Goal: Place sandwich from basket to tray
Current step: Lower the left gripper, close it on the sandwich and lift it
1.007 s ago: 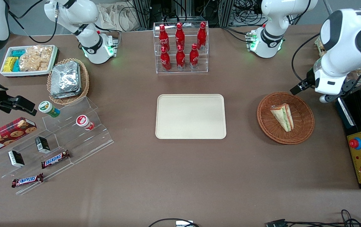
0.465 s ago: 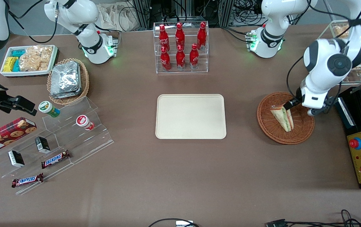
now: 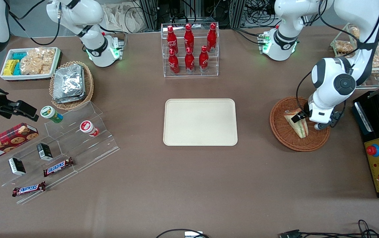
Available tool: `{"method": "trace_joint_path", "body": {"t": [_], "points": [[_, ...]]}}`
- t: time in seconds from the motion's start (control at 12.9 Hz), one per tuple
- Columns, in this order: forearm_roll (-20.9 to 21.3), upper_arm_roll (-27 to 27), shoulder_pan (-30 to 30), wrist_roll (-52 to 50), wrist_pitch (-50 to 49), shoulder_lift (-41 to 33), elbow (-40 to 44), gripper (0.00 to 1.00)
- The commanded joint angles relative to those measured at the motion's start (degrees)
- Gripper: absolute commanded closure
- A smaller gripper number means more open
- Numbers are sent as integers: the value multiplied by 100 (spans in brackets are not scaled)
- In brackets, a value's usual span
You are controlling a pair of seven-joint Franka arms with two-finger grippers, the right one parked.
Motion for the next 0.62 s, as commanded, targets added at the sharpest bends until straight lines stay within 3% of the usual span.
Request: {"method": "trace_joint_path", "body": {"t": [0.0,0.08,0.15,0.23,0.31,0.54], "points": [[100,-8,18,-42,151,93,-8,0],[100,-8,18,-42,160,111,-8,1],[100,-8,18,-42,195,120,-8,7],[109,1,18,-33,239,128,-17,85],[109,1,10,-33,248,146,-17,100],[100,1,10,-33,257,172,-8,100]]}}
